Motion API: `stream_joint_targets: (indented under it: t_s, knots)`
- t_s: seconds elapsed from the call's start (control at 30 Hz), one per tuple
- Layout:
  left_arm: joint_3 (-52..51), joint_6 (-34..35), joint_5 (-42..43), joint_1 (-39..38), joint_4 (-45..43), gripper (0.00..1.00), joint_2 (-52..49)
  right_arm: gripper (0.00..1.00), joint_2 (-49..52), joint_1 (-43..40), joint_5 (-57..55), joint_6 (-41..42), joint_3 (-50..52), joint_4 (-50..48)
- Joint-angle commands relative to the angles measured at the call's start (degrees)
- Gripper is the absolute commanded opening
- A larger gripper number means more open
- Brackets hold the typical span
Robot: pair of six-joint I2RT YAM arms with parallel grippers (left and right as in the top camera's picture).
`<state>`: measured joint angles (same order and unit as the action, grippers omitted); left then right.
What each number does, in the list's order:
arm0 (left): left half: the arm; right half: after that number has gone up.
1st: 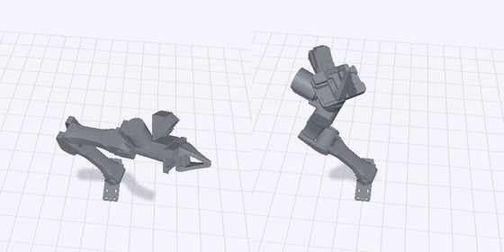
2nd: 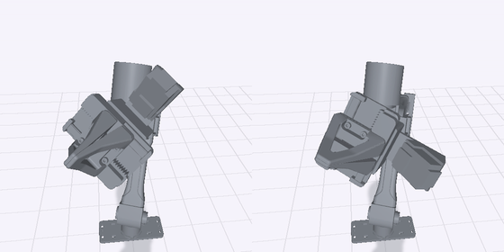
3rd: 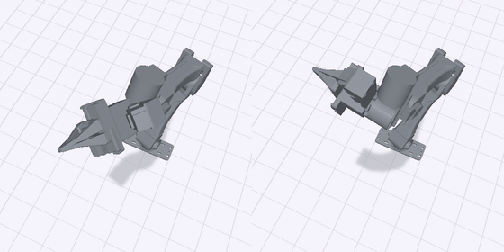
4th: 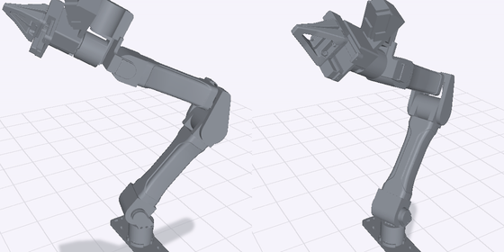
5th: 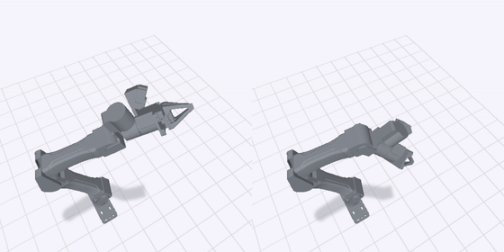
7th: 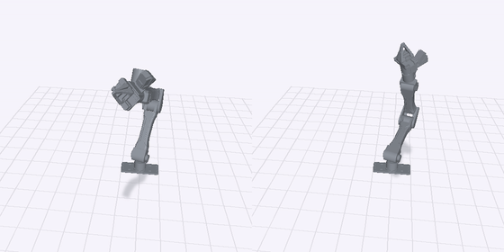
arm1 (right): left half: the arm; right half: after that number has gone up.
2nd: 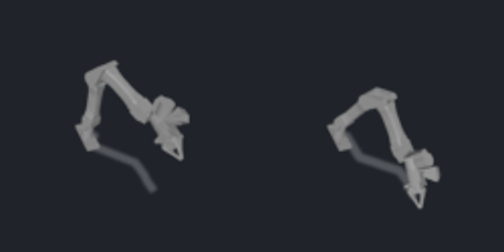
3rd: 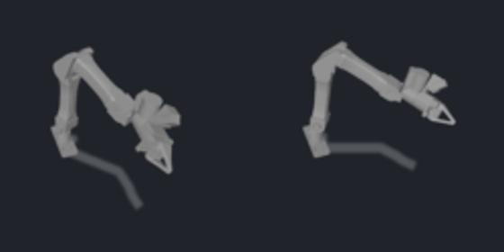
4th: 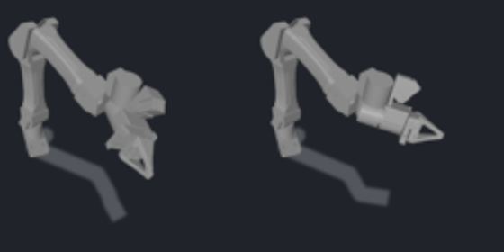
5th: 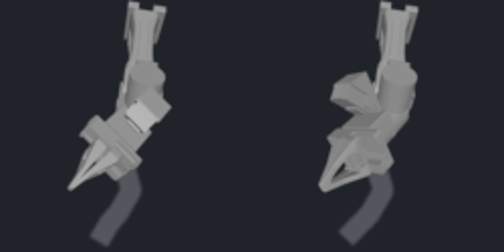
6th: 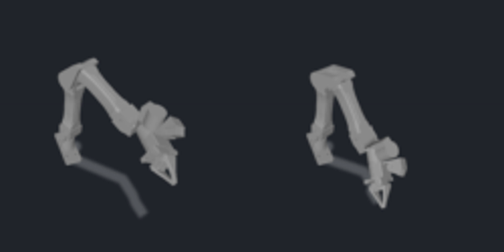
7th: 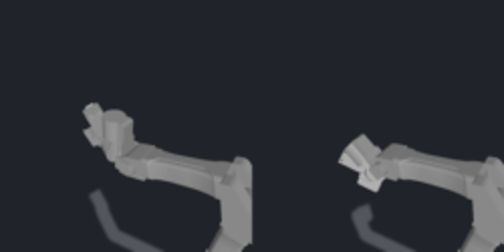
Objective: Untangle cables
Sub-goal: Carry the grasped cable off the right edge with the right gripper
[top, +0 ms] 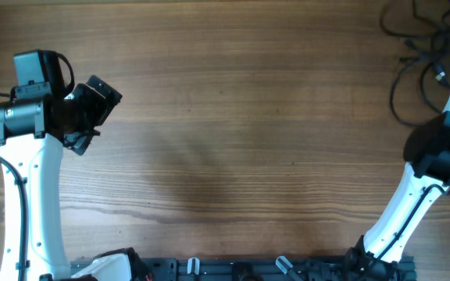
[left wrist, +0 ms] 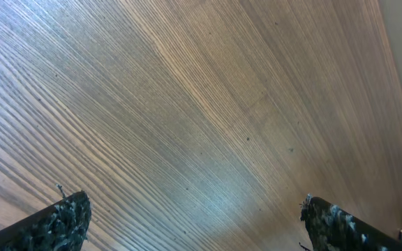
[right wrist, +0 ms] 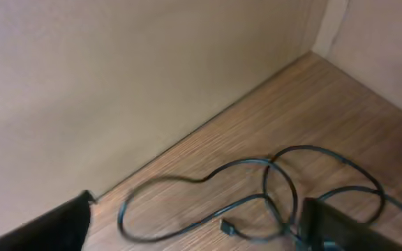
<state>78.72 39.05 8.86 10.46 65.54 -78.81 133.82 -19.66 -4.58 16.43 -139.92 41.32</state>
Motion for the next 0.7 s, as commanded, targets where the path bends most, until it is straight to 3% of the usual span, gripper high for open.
stream_joint_targets:
  t_s: [0.0, 0.13, 0.37, 0.53, 0.67]
  knots:
    - [0.2, -1.1, -0.6, 0.2, -0.1, 1.0, -0.3, 1.0, -3.0, 0.2, 7.4, 0.1, -0.5, 1.1]
    - [0.2, -1.1, -0.6, 0.2, -0.1, 1.0, -0.3, 1.0, -8.1, 0.2, 14.9, -0.8, -0.5, 4.8]
    - [0.2, -1.1, -0.6, 0.2, -0.1, 1.0, -0.3, 1.0, -19.4, 8.1, 17.5, -14.1, -0.5, 14.8]
    - [0.2, -1.1, -0.6, 0.2, -0.1, 1.0, -0.3, 1.0, -21.7, 18.2, 17.3, -13.5, -0.5, 25.9]
    - [0.2, -1.1, -0.6, 0.2, -0.1, 1.0, -0.3, 1.0, -22.9, 18.7, 13.1, -10.2, -0.5, 35.3]
